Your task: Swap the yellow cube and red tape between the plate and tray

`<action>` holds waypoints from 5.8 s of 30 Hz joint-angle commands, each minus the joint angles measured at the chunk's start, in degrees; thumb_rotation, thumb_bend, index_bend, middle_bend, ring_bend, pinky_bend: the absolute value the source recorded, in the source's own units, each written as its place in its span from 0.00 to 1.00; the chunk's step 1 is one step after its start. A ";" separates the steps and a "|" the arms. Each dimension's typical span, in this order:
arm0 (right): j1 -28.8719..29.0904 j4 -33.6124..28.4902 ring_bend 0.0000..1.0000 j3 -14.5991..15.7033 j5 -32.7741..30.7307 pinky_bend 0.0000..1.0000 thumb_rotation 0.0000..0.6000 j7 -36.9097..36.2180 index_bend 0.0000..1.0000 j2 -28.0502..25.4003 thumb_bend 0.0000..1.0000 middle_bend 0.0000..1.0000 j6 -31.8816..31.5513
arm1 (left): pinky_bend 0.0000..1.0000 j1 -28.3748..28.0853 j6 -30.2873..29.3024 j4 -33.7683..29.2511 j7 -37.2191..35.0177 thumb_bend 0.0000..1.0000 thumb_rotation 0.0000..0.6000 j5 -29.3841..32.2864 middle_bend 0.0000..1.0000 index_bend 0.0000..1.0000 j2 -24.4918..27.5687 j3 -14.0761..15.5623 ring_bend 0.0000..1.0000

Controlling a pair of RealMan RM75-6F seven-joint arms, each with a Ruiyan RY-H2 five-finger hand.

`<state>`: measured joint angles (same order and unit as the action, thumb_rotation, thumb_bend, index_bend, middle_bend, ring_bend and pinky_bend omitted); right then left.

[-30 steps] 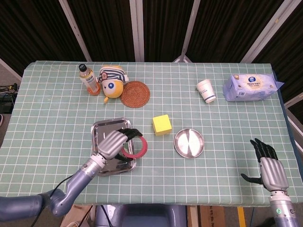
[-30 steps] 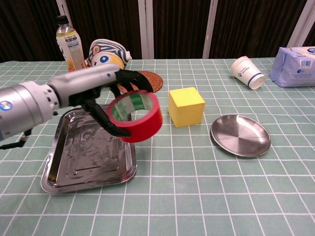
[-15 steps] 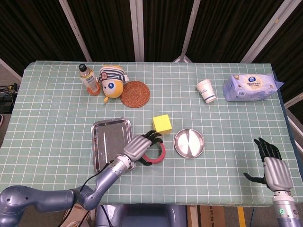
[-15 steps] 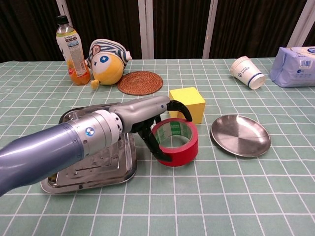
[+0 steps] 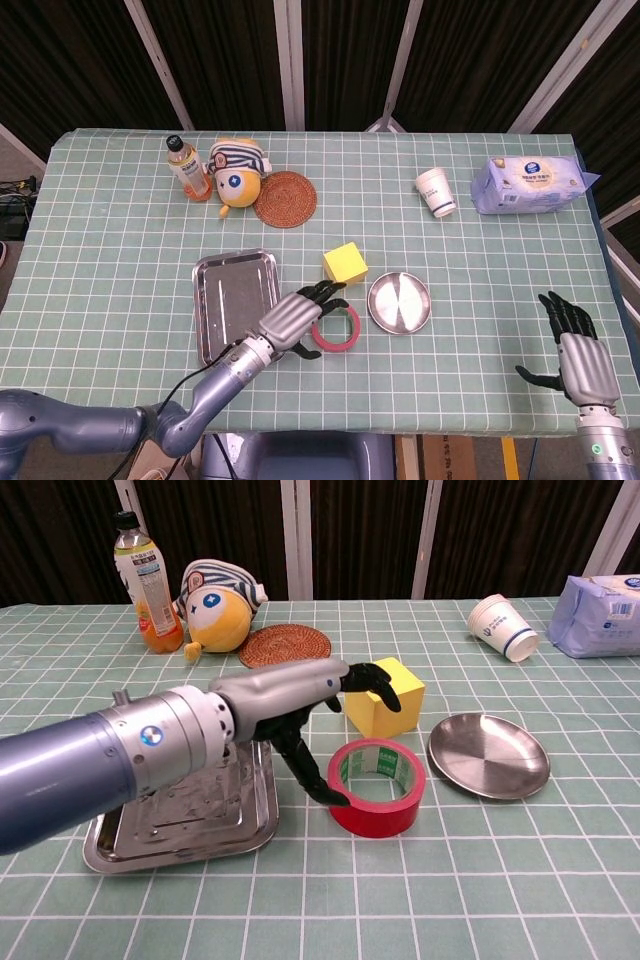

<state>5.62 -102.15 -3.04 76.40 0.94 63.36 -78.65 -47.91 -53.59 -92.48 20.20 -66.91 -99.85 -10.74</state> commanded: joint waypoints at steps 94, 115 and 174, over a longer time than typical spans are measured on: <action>0.08 1.28 0.00 -3.26 -7.54 0.00 1.00 2.51 0.00 3.05 0.02 0.00 2.09 | 0.44 11.97 -15.99 22.85 -38.09 0.39 1.00 -24.55 0.26 0.38 14.40 15.63 0.27; 0.12 1.48 0.00 -3.09 -6.90 0.00 1.00 2.04 0.00 2.69 0.02 0.00 2.56 | 0.09 14.34 -28.05 35.44 -47.29 0.00 1.00 -27.46 0.01 0.29 2.79 10.27 0.00; 39.66 9.78 0.20 -5.46 -10.06 0.02 1.00 11.65 0.00 24.82 0.02 0.10 37.43 | 0.09 35.39 -48.29 15.00 -29.80 0.01 1.00 -29.06 0.00 0.23 19.55 8.19 0.00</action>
<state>45.22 -92.58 -8.62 66.30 12.72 87.97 -41.09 -12.56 -101.90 -77.43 -9.42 -96.01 -80.20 -2.45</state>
